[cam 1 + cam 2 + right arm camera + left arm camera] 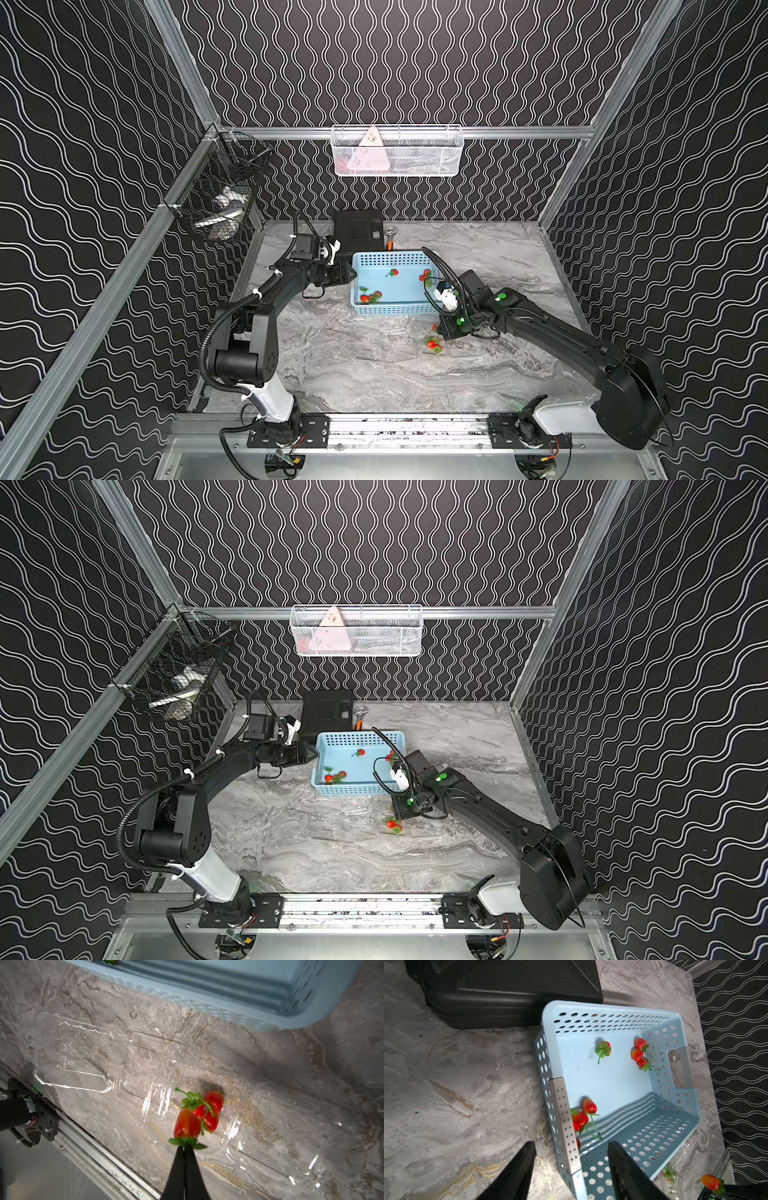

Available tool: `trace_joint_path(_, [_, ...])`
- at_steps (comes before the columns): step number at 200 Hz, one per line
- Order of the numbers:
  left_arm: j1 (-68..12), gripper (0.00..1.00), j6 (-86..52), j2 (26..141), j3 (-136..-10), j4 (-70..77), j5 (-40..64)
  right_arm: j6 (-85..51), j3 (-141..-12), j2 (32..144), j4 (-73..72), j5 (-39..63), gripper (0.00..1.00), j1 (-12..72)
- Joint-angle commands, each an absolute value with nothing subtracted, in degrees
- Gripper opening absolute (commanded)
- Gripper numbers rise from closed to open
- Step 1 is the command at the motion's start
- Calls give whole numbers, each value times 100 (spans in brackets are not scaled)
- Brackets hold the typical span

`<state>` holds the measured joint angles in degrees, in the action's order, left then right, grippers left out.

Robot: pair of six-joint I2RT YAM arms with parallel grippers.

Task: Pack strawberries into containers
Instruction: Place the strawberry in the packing box, then pick up the strawberry from the basket.

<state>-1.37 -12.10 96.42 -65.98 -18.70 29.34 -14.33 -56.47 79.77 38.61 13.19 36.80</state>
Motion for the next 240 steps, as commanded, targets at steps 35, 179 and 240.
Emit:
trace_joint_path(35, [-132, 61, -1125, 9591, -6603, -1907, 2912, -1226, -6061, 8781, 3718, 1397, 0, 3744])
trace_joint_path(179, [-132, 61, -1147, 9620, -6593, -1881, 2955, -815, -8381, 10146, 3472, 703, 38, 3733])
trace_joint_path(240, [-132, 61, -1187, 9591, -6584, -1837, 3006, -662, -10476, 12399, 3534, 339, 50, 3734])
